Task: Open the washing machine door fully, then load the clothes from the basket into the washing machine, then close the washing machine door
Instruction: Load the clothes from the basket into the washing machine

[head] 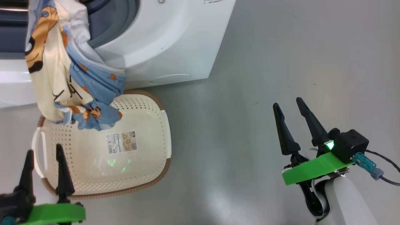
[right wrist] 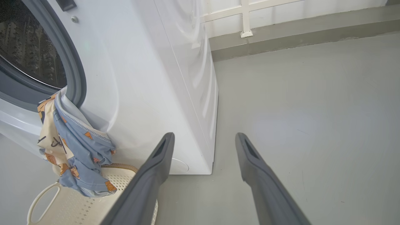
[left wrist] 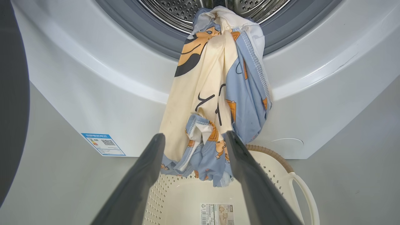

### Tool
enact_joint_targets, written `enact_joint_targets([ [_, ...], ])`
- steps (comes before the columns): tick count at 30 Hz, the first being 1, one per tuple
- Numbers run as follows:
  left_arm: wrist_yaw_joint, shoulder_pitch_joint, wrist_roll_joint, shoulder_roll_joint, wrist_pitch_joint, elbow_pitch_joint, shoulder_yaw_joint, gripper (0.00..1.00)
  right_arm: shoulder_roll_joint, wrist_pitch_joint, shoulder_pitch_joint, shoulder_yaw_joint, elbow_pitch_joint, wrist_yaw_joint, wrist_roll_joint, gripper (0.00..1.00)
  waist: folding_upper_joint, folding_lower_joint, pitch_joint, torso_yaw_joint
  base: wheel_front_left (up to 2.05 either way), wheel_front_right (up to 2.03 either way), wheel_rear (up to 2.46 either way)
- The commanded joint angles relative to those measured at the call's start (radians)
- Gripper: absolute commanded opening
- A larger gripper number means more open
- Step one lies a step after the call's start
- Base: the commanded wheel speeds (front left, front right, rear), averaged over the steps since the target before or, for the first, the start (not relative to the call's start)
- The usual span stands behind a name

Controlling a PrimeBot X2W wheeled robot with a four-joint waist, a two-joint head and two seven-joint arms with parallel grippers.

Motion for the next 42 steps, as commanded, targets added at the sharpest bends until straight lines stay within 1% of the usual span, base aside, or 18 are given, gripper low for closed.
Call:
enact_joint_targets([
  [1,0.002,0.033,0.009,0.011,-0.005,-0.029,0.042,1.00,0.002,-0.005,0.020,0.031,-0.018,0.002,-0.010,1.00,0.0000,0.0000,0.000,-0.005,0.00,0.00,0.00],
  [13,0.004,0.104,0.014,-0.009,-0.005,-0.050,0.059,1.00,0.002,-0.005,0.016,0.035,-0.009,0.002,-0.007,1.00,0.0000,0.0000,-0.009,-0.015,0.00,0.00,0.00],
  [23,0.007,0.098,0.007,-0.013,-0.005,-0.046,0.044,1.00,0.002,-0.005,0.021,0.035,-0.012,0.002,-0.009,1.00,0.0000,0.0000,-0.011,-0.016,0.00,0.00,0.00],
  [29,-0.019,0.068,0.000,-0.014,-0.005,-0.028,0.019,1.00,0.002,-0.005,0.020,0.036,-0.013,0.002,-0.010,1.00,0.0000,0.0000,-0.006,-0.018,0.00,0.00,0.00],
  [35,-0.028,0.021,-0.037,-0.014,-0.005,0.010,-0.001,1.00,0.002,-0.005,0.007,0.044,-0.017,0.002,-0.007,1.00,0.0000,0.0000,0.020,-0.038,0.00,0.00,0.00],
  [42,-0.050,-0.060,-0.045,-0.014,-0.005,0.059,-0.004,1.00,0.002,-0.005,0.000,0.041,-0.023,0.002,-0.005,1.00,0.0000,0.0000,0.057,-0.055,0.00,0.00,0.00],
])
